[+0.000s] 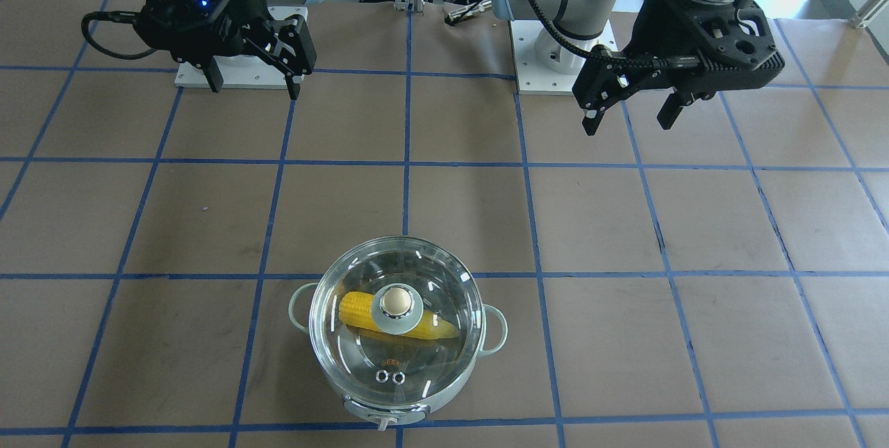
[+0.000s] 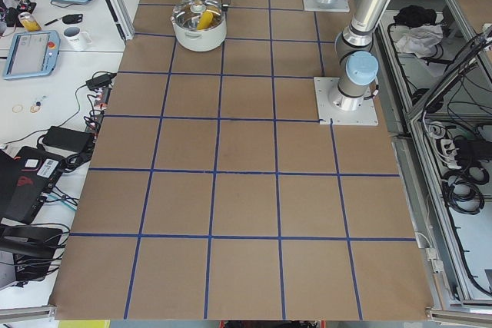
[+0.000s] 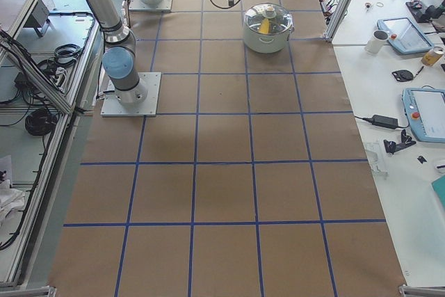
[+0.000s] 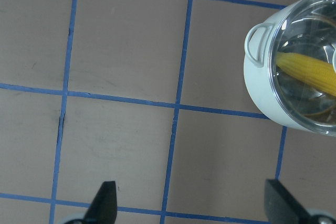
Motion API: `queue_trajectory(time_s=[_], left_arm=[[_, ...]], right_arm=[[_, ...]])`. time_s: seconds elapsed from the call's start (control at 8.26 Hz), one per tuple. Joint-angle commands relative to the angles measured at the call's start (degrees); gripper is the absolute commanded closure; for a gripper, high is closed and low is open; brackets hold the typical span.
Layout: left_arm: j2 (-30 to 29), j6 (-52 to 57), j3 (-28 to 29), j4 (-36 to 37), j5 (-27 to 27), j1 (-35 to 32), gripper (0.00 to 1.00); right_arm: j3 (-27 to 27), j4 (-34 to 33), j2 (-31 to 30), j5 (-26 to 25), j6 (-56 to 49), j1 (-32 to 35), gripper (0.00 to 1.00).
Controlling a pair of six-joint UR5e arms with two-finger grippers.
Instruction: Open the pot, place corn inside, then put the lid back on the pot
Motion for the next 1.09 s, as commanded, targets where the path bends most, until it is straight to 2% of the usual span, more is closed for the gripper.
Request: queue_trajectory(time_s=[0.0,0.36,0.48,0.61,0.97], left_arm=[[0.0,0.0,0.0,0.0,0.0,0.0,0.00],[0.0,0.0,0.0,0.0,0.0,0.0,0.00],[0.0,0.0,0.1,0.0,0.3,0.0,0.00],[0.1,0.0,0.0,0.0,0.4,0.0,0.00],[0.1,0.0,0.0,0.0,0.4,0.0,0.00]], right_arm=[[0.7,2.6,-1.9,-0.1,-1.7,-0.6,0.00],[0.1,-0.6,-1.4,0.4,-6.3,-2.8,0.00],[-0.1,-0.6,-1.4,4.7,-6.6,-5.4,0.00],[0.1,-0.5,-1.5,6.2,-6.9,-5.8,0.00],[0.1,-0.6,-1.7,3.3,-6.9,-5.8,0.00]])
